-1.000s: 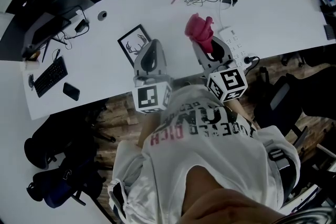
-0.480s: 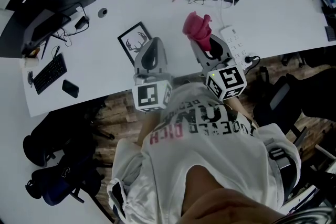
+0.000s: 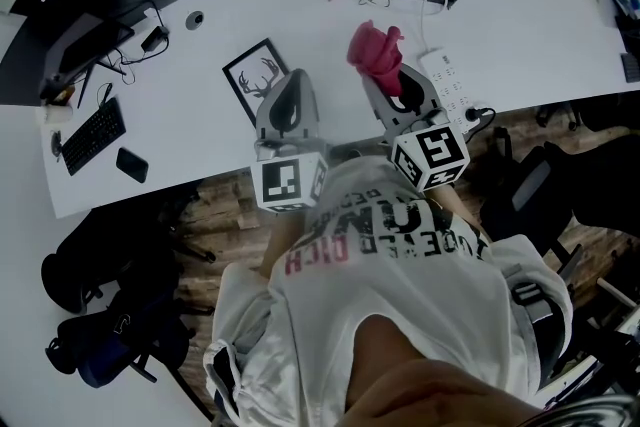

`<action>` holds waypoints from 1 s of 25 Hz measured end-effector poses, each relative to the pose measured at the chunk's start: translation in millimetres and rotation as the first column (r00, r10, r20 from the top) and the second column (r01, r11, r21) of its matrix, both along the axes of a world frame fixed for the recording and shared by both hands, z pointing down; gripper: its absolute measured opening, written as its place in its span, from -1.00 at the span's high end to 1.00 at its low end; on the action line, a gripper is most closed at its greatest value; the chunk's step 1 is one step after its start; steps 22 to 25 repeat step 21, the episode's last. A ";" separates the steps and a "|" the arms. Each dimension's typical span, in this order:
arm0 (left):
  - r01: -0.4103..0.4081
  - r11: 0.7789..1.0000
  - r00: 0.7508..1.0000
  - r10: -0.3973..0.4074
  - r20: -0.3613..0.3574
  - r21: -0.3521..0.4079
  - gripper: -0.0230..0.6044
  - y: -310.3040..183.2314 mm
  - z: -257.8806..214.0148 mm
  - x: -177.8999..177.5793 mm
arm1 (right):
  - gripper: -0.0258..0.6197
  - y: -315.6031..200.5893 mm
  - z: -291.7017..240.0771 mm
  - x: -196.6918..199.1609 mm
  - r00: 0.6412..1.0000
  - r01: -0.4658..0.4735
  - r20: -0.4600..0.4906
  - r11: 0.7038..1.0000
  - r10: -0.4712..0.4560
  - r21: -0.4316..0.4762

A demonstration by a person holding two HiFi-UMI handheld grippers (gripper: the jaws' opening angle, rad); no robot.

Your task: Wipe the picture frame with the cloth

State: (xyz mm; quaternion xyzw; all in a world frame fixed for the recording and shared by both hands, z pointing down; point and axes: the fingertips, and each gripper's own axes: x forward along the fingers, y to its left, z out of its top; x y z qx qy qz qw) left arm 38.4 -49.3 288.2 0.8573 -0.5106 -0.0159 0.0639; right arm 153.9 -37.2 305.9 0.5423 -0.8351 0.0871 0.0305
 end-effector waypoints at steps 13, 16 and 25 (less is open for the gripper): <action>0.015 1.000 1.000 -0.015 -0.011 0.007 0.94 -2.7 -0.9 4.3 | 0.55 -3.3 1.6 7.7 1.000 -0.003 0.011 1.000 0.003 -0.003; 0.007 1.000 1.000 -0.007 -0.001 0.011 0.94 -2.4 0.3 6.6 | 0.56 -3.6 1.6 9.5 1.000 -0.004 0.011 1.000 0.004 -0.003; 0.002 1.000 1.000 -0.002 0.003 0.016 0.94 -3.2 -1.2 11.1 | 0.55 -4.5 1.4 13.1 1.000 -0.006 0.014 1.000 0.006 -0.004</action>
